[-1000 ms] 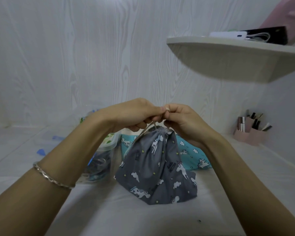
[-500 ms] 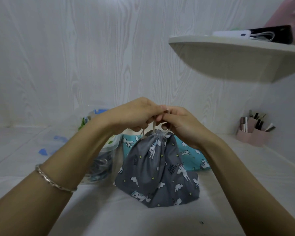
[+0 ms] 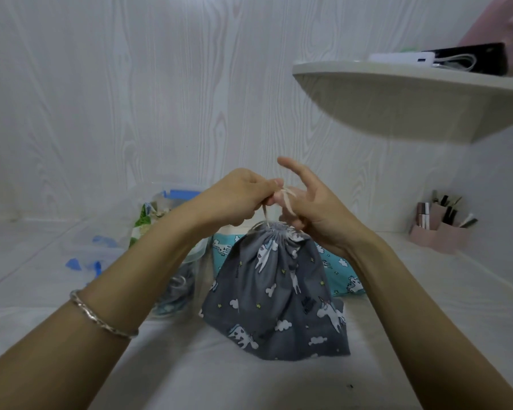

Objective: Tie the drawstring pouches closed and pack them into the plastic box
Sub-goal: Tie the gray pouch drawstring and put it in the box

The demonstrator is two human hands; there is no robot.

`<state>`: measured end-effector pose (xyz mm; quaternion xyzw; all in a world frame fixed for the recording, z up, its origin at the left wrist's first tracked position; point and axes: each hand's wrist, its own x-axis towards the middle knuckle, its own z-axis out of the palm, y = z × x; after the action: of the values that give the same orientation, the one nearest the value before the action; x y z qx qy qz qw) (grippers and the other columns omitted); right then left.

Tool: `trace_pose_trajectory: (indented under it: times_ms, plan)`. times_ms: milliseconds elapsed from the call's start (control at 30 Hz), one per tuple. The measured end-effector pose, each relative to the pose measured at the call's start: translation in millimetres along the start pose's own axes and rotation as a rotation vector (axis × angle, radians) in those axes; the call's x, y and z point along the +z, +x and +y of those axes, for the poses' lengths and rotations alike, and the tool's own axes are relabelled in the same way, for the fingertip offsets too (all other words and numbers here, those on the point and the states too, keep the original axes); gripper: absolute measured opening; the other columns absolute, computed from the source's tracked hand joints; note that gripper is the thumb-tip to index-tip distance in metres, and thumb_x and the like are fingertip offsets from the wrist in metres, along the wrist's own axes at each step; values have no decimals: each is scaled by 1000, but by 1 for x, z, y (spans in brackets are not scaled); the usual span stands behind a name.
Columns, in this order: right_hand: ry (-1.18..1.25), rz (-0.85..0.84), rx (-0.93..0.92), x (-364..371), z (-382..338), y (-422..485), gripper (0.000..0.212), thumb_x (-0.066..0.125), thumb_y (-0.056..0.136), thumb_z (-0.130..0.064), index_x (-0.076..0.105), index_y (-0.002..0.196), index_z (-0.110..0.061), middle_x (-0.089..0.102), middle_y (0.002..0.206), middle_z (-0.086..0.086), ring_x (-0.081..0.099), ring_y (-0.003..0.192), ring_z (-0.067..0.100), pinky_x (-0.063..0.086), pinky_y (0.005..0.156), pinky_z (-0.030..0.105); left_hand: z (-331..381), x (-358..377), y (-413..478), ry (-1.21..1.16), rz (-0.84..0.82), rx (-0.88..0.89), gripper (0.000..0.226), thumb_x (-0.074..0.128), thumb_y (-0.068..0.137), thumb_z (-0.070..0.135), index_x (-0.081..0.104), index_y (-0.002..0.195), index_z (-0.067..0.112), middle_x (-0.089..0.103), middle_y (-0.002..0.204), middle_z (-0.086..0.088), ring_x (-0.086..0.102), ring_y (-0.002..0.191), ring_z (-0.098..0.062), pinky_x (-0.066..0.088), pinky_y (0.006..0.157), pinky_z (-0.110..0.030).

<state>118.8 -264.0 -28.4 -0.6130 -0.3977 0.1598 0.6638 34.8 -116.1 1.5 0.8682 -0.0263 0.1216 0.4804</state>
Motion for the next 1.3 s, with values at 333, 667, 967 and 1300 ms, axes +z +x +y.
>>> trace_pose_trajectory:
  times_ms: [333,667,967,1300]
  plan:
    - [920,359,18,-28,2,10,34,44,101,-34,64,90,-10,47,55,-6,49,46,4,49,56,15,-11,-16,-8,65,127,69,49,54,91,48,52,52,17,32,39,12,23,34,-4,23,36,-13]
    - [-440,-75,417,-12,-4,-1,37,57,94,-20,63,113,11,46,53,-5,35,45,6,27,43,19,-14,-16,8,-67,59,85,36,53,92,46,60,70,19,50,73,4,47,70,-10,42,75,-26]
    - [-113,-170,302,-8,-7,-14,32,53,94,-24,72,92,1,41,64,-1,31,56,8,23,47,19,-19,22,48,420,253,150,35,59,90,45,53,107,15,55,108,-7,56,99,-23,46,85,-41]
    - [82,194,226,-18,6,-13,22,51,96,-10,67,93,5,49,63,3,38,51,7,29,42,16,-26,7,13,109,-79,28,27,56,95,28,75,95,9,39,58,-4,34,54,-15,33,57,-30]
